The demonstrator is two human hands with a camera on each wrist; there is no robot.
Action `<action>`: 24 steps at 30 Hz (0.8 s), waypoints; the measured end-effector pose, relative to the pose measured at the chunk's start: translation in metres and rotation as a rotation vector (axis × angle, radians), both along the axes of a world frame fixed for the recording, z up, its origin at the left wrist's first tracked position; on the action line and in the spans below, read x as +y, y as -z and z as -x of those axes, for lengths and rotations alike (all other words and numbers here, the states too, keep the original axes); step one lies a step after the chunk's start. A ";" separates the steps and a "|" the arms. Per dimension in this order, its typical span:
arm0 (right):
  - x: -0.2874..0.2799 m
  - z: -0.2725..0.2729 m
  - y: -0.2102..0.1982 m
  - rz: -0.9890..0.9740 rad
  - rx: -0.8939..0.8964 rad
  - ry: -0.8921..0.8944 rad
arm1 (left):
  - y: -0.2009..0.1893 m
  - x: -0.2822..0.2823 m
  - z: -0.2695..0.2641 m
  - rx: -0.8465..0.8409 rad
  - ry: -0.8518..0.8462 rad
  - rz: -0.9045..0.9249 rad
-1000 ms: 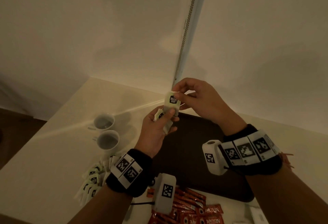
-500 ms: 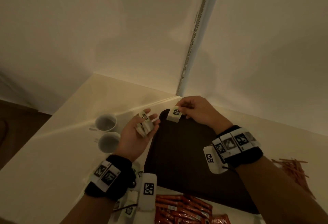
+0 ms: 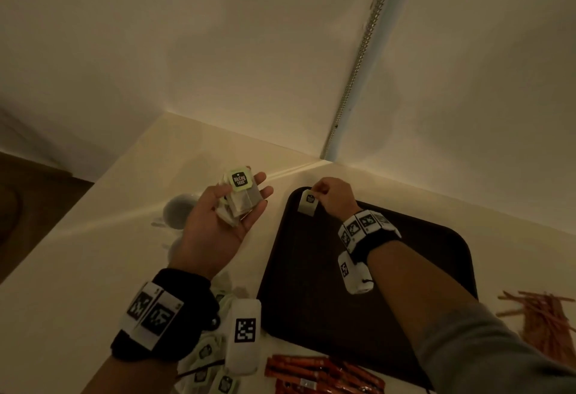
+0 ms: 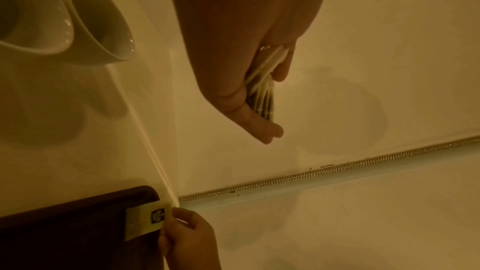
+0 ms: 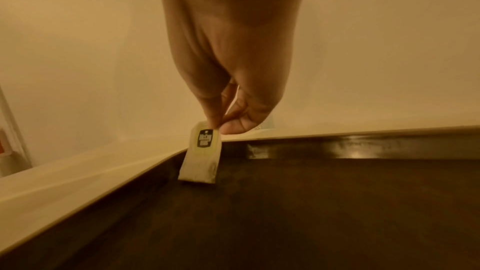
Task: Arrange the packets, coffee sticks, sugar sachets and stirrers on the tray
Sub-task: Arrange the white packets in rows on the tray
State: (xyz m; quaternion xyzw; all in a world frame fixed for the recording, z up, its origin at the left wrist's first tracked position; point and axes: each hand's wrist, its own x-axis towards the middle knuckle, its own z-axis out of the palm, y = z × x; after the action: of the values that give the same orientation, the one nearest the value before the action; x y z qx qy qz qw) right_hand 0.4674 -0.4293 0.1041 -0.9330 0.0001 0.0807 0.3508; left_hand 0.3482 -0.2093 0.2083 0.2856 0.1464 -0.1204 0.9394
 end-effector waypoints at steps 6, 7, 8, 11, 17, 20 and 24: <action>0.001 -0.026 0.006 -0.002 0.007 0.060 | 0.014 0.009 -0.004 0.002 0.013 0.087; 0.001 -0.029 0.007 0.007 0.008 0.055 | 0.016 0.009 -0.005 0.003 0.014 0.087; 0.001 -0.031 0.009 0.015 0.008 0.053 | 0.016 0.009 -0.005 0.005 0.014 0.083; 0.001 -0.035 0.014 0.034 0.018 0.054 | 0.018 0.007 -0.005 0.016 0.007 0.061; 0.003 -0.032 0.003 0.029 -0.039 0.085 | 0.015 -0.001 -0.006 0.063 -0.020 0.009; 0.025 -0.018 -0.048 -0.227 -0.094 -0.044 | 0.010 -0.007 -0.009 0.066 -0.021 -0.021; 0.048 0.020 -0.126 -0.380 -0.053 -0.437 | 0.004 -0.014 -0.012 0.049 0.000 -0.068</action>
State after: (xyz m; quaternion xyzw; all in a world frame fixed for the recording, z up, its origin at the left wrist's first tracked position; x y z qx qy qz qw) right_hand 0.4469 -0.3812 0.2297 -0.8302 -0.2253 0.1286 0.4933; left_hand 0.3607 -0.2236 0.2042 0.3141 0.1734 -0.1223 0.9254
